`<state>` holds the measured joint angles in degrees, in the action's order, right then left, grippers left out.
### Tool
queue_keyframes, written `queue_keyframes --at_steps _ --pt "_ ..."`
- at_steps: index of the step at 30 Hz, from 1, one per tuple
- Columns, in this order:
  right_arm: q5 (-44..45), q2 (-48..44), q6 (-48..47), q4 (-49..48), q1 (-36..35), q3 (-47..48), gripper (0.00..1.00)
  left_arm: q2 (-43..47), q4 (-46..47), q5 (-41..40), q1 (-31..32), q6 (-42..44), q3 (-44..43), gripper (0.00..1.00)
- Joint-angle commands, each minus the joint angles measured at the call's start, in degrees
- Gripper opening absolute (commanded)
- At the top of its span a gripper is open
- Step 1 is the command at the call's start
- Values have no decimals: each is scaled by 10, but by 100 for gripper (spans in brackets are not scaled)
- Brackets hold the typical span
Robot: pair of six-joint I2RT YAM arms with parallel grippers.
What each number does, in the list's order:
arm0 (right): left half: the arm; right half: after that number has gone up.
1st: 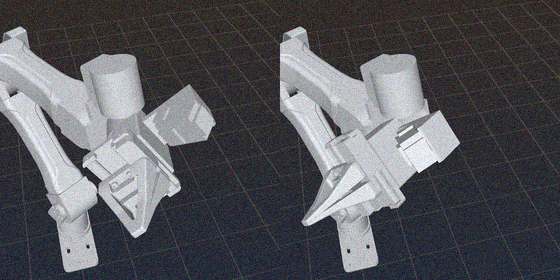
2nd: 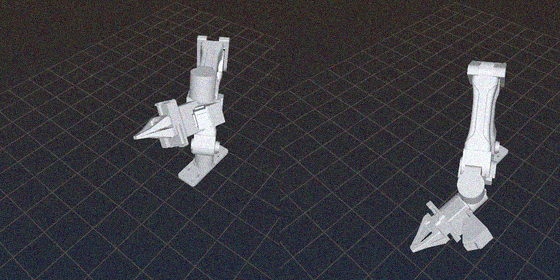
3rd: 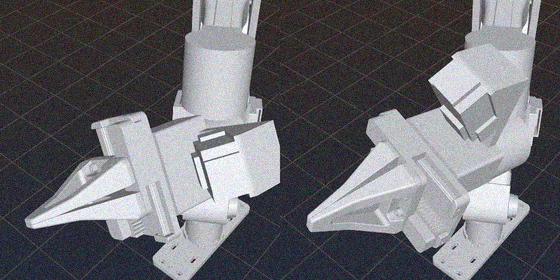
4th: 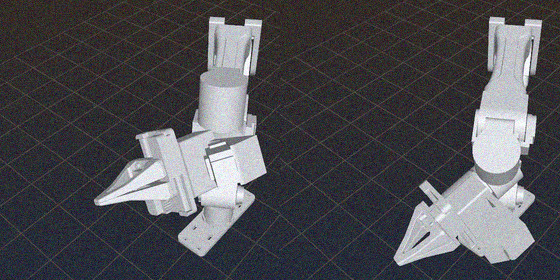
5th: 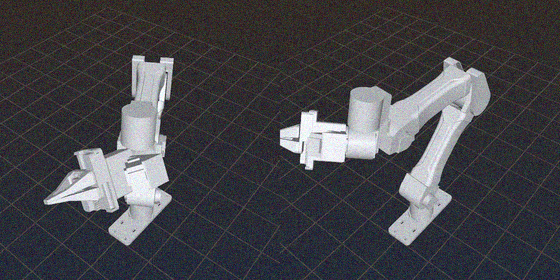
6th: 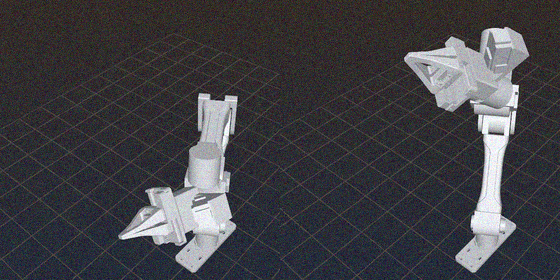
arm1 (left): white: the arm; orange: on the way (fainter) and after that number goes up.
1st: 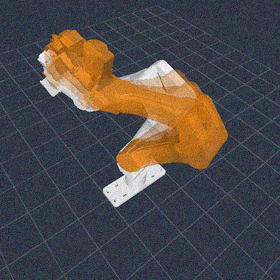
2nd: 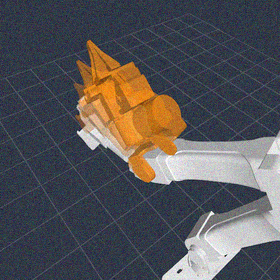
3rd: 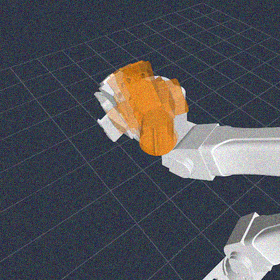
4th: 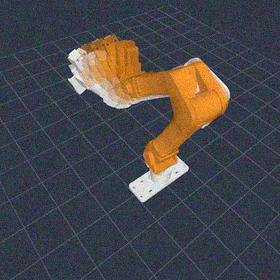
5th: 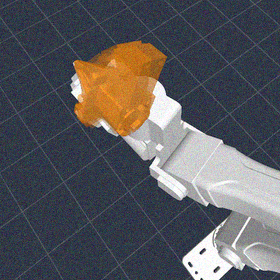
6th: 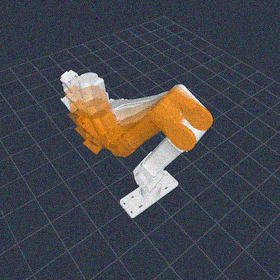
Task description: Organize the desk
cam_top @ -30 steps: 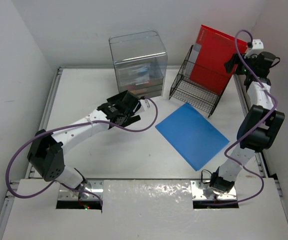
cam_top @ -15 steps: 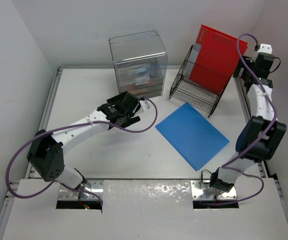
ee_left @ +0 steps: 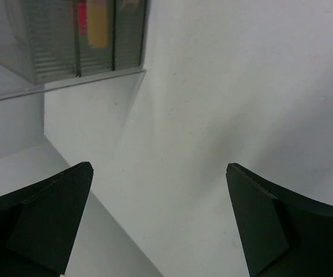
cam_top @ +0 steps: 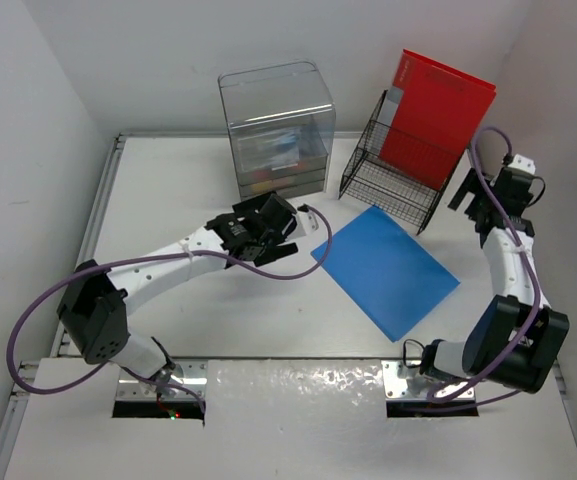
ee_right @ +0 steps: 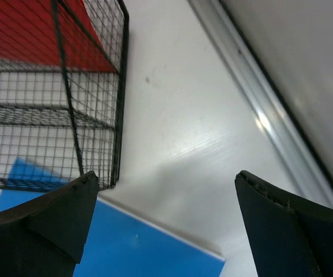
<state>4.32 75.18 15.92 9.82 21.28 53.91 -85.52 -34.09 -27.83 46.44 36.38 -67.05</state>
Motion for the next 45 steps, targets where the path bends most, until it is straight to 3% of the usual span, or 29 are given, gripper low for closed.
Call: queue_keyframes --at_steps 1,8,11,12,15,16,19,23,32,39,45 --pt "-1 -33 50 -2 1 -55 99 -1 25 40 9 -41 -18 100" --pt "-41 -133 133 -51 2 -216 98 -20 118 132 9 -88 39 99" --pt "-41 -178 108 -26 2 -250 80 -9 148 150 9 -94 59 99" --pt "-41 -191 102 3 2 -262 61 -5 157 154 10 -91 65 99" --pt "-35 -243 109 42 2 -297 46 3 170 159 15 -90 83 99" --pt "-35 -256 132 48 2 -305 50 3 170 161 16 -90 88 99" --pt "-24 -296 154 103 2 -318 77 5 170 159 23 -97 95 99" --pt "-33 -318 171 125 2 -355 85 21 175 160 29 -89 111 99" --pt "-133 -253 182 62 2 -391 79 18 180 159 30 -89 117 99" --pt "-126 -245 206 -3 12 -429 74 12 167 190 30 -91 110 99" --pt "-77 -296 237 -66 25 -473 69 5 165 192 30 -90 107 100"
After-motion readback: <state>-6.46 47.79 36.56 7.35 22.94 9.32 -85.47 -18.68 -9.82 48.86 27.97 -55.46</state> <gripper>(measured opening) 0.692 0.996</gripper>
